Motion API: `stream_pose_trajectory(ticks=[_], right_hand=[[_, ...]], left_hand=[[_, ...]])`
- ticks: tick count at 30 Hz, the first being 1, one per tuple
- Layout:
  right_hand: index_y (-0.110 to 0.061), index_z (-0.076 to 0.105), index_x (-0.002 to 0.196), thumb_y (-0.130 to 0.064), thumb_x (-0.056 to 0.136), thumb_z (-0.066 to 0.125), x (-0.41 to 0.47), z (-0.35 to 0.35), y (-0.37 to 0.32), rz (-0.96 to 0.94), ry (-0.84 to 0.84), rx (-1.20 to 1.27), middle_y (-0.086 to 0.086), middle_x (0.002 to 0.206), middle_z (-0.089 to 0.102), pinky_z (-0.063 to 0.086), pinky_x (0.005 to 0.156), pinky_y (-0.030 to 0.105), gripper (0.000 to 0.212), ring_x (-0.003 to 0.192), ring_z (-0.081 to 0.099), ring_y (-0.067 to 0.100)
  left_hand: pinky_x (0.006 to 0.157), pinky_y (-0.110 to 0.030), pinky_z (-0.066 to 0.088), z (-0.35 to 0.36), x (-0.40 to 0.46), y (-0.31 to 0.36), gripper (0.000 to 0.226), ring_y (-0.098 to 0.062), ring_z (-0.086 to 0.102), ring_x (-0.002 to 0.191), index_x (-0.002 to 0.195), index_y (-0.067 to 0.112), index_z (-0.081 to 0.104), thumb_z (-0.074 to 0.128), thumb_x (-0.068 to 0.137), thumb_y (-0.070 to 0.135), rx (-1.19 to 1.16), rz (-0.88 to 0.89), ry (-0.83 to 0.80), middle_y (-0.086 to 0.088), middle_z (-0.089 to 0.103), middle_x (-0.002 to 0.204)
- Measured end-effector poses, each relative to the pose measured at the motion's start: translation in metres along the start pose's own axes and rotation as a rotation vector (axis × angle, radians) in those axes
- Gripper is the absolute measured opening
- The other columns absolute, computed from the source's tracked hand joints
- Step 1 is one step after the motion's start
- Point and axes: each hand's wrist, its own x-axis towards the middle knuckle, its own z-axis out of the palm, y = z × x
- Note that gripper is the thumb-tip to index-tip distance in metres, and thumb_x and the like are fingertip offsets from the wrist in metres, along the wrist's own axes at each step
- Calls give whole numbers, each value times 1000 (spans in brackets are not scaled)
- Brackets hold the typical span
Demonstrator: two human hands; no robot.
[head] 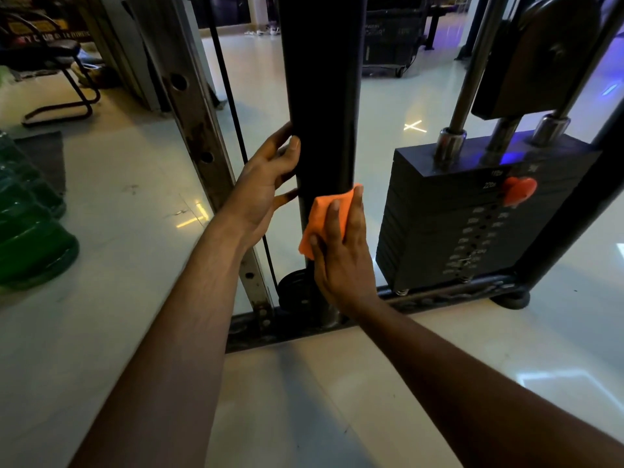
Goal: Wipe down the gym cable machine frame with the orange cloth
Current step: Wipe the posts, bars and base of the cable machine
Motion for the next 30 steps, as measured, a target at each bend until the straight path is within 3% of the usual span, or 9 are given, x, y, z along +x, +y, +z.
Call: stream_pose_trajectory(ticks=[6, 9, 12, 18, 24, 27, 30], right_hand=[[-39, -16, 169, -43, 115, 44, 44, -15, -24, 4, 148, 31, 7, 179, -21, 48, 116, 63, 80, 168, 3, 35], [-48, -26, 164, -48, 115, 41, 13, -3, -11, 4, 60, -25, 3, 177, -29, 49, 113, 65, 83, 168, 0, 38], [-50, -28, 162, -50, 114, 43, -12, 4, 7, 2, -10, -14, 6, 177, -29, 42, 118, 69, 86, 167, 1, 41], [-46, -25, 165, -48, 116, 39, 28, -3, -10, -15, 145, -26, 5, 177, -25, 31, 126, 66, 81, 168, -1, 36], [-48, -30, 162, -40, 113, 56, -29, 17, 20, -22, -19, -65, 4, 176, -33, 34, 122, 70, 100, 167, 0, 43], [-46, -30, 163, -47, 114, 47, -2, 7, 8, -13, 38, -65, 16, 178, -21, 29, 126, 68, 90, 167, 0, 42], [-46, -31, 162, -50, 115, 39, 25, 1, -5, -46, 127, -95, 12, 178, -16, 16, 132, 65, 84, 167, -8, 39]], left_hand=[[119, -60, 45, -3, 0, -5, 51, -17, 57, 143, 160, 40, 46, 53, 111, 46, 28, 15, -14, 13, 59, 154], [120, -59, 45, -2, -1, -10, 50, -15, 57, 143, 160, 38, 47, 53, 111, 45, 14, 23, -19, 12, 58, 156], [121, -58, 44, -3, 1, -13, 47, -14, 56, 144, 159, 37, 47, 51, 113, 41, 7, 17, -20, 11, 58, 157], [122, -61, 42, -4, -1, -27, 55, -18, 54, 146, 160, 33, 47, 52, 108, 50, 12, -16, -52, 7, 56, 159], [124, -58, 40, -2, -2, -32, 55, -17, 52, 147, 160, 33, 47, 53, 108, 46, -22, -12, -55, 8, 56, 159], [124, -59, 39, -3, -1, -32, 60, -19, 51, 148, 161, 34, 46, 55, 104, 48, -25, -11, -56, 6, 54, 161], [124, -59, 40, -5, -1, -34, 61, -18, 52, 148, 162, 34, 44, 54, 104, 49, -8, -3, -68, 5, 53, 162]])
